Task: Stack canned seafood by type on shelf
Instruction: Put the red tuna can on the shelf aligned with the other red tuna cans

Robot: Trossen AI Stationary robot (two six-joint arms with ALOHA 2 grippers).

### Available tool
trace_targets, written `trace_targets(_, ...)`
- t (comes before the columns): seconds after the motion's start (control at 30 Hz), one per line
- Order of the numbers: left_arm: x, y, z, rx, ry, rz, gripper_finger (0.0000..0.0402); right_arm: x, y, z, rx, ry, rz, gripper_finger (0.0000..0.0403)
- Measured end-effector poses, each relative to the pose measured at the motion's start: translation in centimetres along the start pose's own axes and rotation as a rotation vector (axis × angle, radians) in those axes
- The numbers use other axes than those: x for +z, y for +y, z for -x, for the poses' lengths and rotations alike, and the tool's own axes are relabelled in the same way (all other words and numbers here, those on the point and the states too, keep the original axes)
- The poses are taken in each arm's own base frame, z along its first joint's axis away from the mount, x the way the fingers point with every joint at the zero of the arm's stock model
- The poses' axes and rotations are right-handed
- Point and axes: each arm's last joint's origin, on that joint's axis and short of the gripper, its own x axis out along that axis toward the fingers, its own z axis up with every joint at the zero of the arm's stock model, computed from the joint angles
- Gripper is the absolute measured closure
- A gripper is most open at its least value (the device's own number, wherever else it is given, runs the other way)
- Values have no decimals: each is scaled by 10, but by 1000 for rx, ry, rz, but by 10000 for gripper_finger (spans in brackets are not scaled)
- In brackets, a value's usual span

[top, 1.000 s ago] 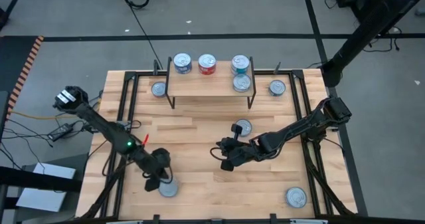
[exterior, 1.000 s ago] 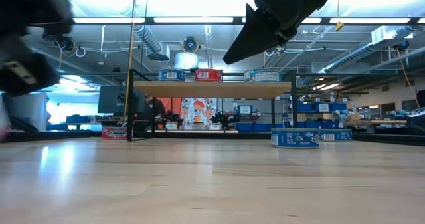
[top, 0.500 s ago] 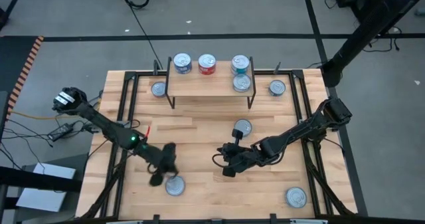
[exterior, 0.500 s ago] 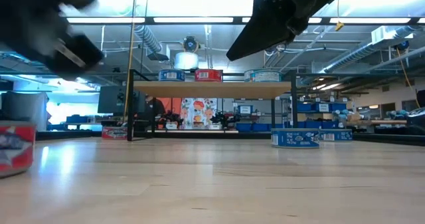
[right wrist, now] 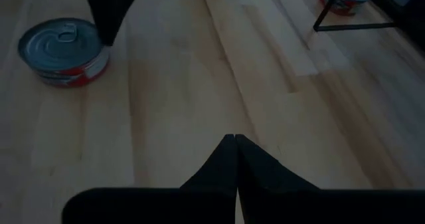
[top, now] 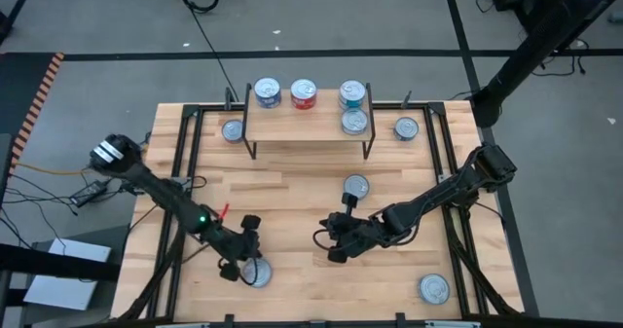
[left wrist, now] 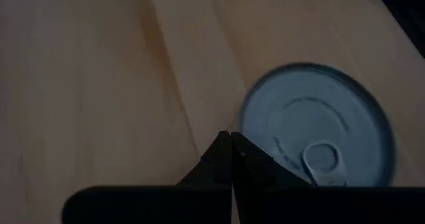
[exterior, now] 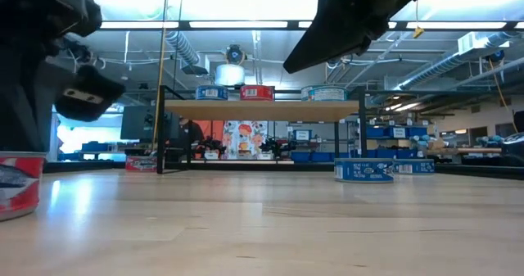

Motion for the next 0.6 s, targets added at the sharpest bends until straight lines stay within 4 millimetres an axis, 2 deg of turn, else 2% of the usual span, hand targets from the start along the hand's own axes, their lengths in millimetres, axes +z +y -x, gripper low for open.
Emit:
trace_targets(0.13,-3,0,-12,21,0,-29,401,-1,1,1,3,2,-7,393)
trace_targets(0.33,-4,6,-17,101,1,-45,401,-1,1,1,2,5,-11,393)
trace_targets(0.47,9,4,-11,109,-41,-96,401,-1,1,1,1,5,-11,393)
trace_targets(0.6,25,2,0,124,16,-134,401,-1,1,1,1,6,-11,393)
